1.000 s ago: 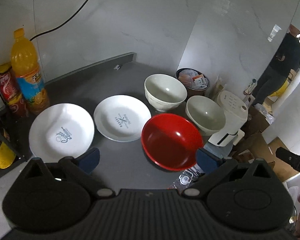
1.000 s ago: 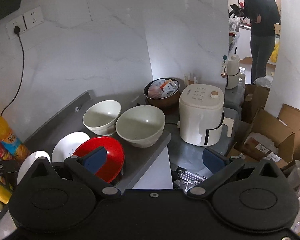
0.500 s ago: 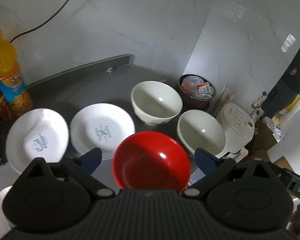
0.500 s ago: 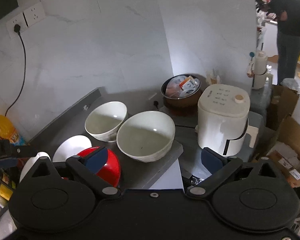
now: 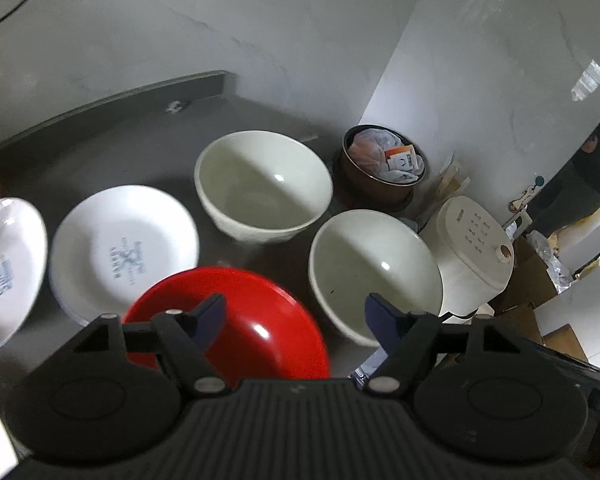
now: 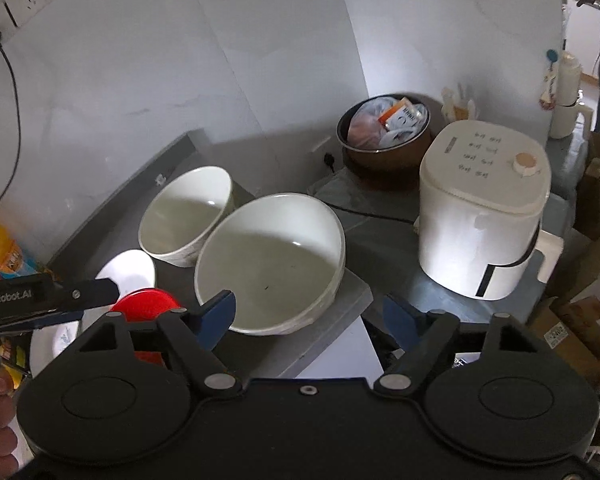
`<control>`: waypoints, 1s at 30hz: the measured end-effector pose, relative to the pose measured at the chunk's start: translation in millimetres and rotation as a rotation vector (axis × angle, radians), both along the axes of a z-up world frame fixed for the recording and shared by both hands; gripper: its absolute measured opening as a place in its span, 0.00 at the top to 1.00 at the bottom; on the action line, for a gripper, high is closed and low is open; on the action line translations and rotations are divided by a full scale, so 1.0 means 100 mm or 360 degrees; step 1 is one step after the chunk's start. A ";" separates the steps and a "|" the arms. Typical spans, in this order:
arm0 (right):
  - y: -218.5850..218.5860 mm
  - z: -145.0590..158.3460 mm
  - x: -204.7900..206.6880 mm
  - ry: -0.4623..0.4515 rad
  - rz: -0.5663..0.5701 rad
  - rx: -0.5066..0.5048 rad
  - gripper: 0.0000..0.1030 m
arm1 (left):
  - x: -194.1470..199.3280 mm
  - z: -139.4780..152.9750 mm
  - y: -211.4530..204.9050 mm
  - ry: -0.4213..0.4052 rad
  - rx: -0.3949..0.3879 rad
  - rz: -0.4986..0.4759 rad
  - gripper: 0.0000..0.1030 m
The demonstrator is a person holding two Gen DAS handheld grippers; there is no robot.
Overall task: Organize plates and bowls
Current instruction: 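Move both tools to the large white bowl and close them on its rim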
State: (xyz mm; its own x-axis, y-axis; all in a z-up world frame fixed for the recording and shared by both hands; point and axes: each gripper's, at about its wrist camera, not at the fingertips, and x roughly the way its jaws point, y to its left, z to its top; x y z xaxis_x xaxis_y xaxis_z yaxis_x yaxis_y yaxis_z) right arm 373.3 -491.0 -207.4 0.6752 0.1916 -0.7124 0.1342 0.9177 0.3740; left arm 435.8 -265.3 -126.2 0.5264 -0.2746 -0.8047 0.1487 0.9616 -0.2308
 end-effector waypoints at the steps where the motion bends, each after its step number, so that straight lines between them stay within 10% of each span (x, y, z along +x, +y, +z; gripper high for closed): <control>1: 0.00 -0.03 0.05 -0.0001 0.0013 -0.0002 0.24 | 0.04 -0.04 -0.03 -0.0001 0.0010 -0.0004 0.28; 25: -0.04 -0.65 0.77 0.0173 0.0153 0.0022 0.44 | 0.68 -0.74 -0.62 0.0208 0.0142 -0.0004 0.55; 30: -0.04 -0.76 0.85 0.0213 0.0156 0.0051 0.73 | 0.77 -0.88 -0.65 0.0305 0.0125 0.0045 0.77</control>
